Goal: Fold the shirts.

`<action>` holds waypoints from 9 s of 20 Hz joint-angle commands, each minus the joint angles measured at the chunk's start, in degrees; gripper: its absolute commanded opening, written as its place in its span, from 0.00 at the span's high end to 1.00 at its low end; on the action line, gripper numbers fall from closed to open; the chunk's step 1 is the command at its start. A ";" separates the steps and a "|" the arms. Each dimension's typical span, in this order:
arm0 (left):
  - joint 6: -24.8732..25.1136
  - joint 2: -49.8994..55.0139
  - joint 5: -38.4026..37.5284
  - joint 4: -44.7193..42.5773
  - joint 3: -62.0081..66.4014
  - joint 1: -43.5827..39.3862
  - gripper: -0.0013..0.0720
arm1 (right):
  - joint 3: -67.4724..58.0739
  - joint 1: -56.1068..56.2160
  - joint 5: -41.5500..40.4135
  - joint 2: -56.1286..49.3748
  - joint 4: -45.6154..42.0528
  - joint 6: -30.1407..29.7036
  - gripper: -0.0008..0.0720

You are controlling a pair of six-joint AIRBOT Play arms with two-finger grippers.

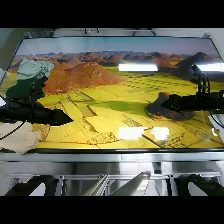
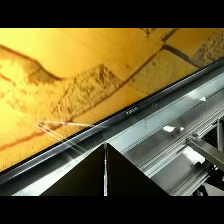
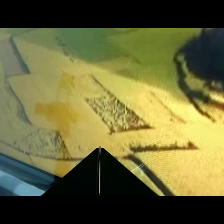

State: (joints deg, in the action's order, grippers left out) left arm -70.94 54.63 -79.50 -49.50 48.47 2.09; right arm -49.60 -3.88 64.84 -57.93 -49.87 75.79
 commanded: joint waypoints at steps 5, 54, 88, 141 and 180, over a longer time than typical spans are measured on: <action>-3.65 0.24 1.09 -3.72 1.64 0.57 0.95 | 0.02 0.04 0.04 0.04 0.02 0.04 0.96; 12.94 50.36 6.62 1.70 59.87 -6.99 0.95 | 0.02 0.39 -0.55 -0.24 2.14 0.02 0.96; 4.83 48.78 5.46 13.55 26.58 -17.84 0.10 | 0.00 17.46 -6.34 -29.05 20.02 -16.48 0.49; -2.91 16.55 -3.87 -3.41 -10.01 14.56 0.02 | -4.07 -11.85 1.05 -20.09 -1.25 -9.29 0.24; -2.69 -7.52 3.69 28.57 63.67 19.12 0.95 | -47.87 -26.62 -0.44 14.62 38.56 -33.09 0.96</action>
State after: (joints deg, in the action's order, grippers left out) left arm -72.49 50.98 -77.56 -21.67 113.40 17.65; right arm -95.48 -29.10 71.35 -46.13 -6.04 43.81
